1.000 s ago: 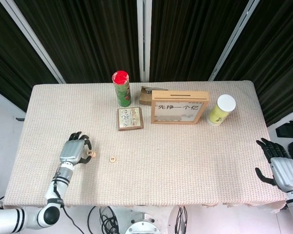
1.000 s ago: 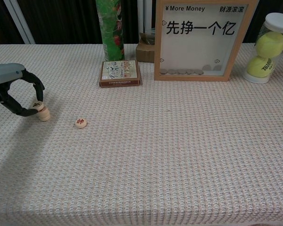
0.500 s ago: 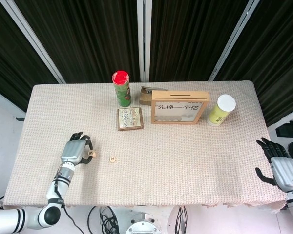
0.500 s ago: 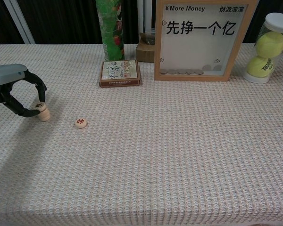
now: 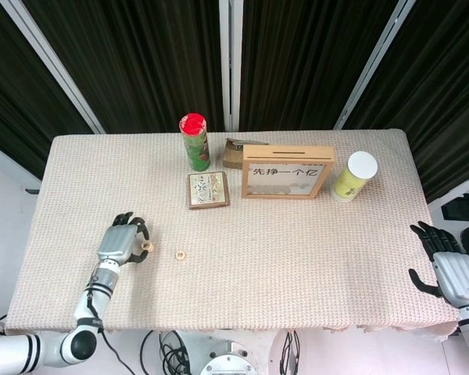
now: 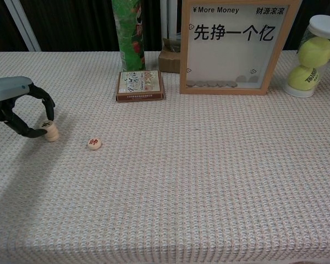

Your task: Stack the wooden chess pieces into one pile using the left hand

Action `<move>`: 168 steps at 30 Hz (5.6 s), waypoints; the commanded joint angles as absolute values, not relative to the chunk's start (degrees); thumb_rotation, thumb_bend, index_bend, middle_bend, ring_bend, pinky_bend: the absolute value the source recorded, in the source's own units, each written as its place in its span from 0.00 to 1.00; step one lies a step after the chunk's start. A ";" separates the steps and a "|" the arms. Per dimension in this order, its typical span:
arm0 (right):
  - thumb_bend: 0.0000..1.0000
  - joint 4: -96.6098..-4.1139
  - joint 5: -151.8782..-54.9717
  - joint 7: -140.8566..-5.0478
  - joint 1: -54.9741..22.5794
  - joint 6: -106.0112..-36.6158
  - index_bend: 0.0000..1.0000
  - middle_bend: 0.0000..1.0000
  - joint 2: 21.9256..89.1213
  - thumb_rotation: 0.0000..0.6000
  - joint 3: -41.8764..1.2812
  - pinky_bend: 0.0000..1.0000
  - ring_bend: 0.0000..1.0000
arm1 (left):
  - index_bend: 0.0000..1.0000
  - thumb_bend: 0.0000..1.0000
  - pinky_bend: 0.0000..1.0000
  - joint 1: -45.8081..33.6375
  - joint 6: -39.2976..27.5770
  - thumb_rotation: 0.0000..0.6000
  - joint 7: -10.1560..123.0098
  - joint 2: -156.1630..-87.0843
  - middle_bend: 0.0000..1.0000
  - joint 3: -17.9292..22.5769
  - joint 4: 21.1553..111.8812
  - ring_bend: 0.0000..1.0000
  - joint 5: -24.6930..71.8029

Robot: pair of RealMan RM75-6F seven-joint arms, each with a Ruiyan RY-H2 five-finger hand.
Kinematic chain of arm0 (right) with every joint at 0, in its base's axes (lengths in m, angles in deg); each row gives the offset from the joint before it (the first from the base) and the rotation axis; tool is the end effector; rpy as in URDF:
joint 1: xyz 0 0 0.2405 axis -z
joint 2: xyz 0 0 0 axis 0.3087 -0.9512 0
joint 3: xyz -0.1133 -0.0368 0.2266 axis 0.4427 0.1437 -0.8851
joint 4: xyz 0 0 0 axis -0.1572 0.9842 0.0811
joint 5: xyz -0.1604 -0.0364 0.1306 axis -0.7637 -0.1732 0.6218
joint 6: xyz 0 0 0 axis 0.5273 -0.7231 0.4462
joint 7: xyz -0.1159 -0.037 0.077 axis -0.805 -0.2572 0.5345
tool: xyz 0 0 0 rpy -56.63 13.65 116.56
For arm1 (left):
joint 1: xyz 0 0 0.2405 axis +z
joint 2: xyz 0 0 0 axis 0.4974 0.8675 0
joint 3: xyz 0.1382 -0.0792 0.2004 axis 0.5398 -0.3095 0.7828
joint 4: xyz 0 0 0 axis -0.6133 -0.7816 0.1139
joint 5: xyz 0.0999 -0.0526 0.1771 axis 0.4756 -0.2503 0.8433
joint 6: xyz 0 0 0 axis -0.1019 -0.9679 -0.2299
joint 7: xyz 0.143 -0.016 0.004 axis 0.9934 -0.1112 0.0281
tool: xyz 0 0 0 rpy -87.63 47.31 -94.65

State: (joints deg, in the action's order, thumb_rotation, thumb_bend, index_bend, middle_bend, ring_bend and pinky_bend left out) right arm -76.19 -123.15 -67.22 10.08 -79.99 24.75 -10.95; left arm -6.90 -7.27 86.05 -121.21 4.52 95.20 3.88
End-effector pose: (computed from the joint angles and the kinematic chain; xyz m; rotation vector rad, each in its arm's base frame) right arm -0.3113 -0.1848 0.1817 1.4506 -1.1294 0.7925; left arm -0.1965 0.2915 0.0080 -1.6131 -1.2464 -0.6718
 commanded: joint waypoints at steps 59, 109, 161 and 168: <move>0.34 -76.20 -123.76 -65.08 11.18 -81.93 0.00 0.00 23.82 1.00 -11.15 0.00 0.00 | 0.37 0.29 0.01 -7.40 -6.66 1.00 92.54 -132.83 0.16 7.27 88.76 0.00 16.34; 0.34 -76.56 -124.07 -66.71 10.65 -80.82 0.00 0.00 24.35 1.00 -10.81 0.00 0.00 | 0.50 0.29 0.01 -4.61 -10.22 1.00 93.33 -121.48 0.19 4.69 100.08 0.00 14.16; 0.34 -76.58 -123.37 -67.36 10.58 -80.67 0.00 0.00 24.51 1.00 -10.89 0.00 0.00 | 0.44 0.29 0.00 -3.86 -7.06 1.00 85.75 -120.94 0.19 5.21 93.79 0.00 15.49; 0.34 -76.47 -123.33 -67.26 10.56 -80.63 0.00 0.00 24.55 1.00 -10.93 0.00 0.00 | 0.33 0.29 0.00 -2.81 -11.44 1.00 86.28 -118.36 0.18 4.39 99.05 0.00 18.69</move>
State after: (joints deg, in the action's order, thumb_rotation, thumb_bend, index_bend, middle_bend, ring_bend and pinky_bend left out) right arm -76.48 -123.33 -67.25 10.56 -80.63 24.55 -10.93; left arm -3.34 -9.76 86.11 -119.42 4.81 97.40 17.49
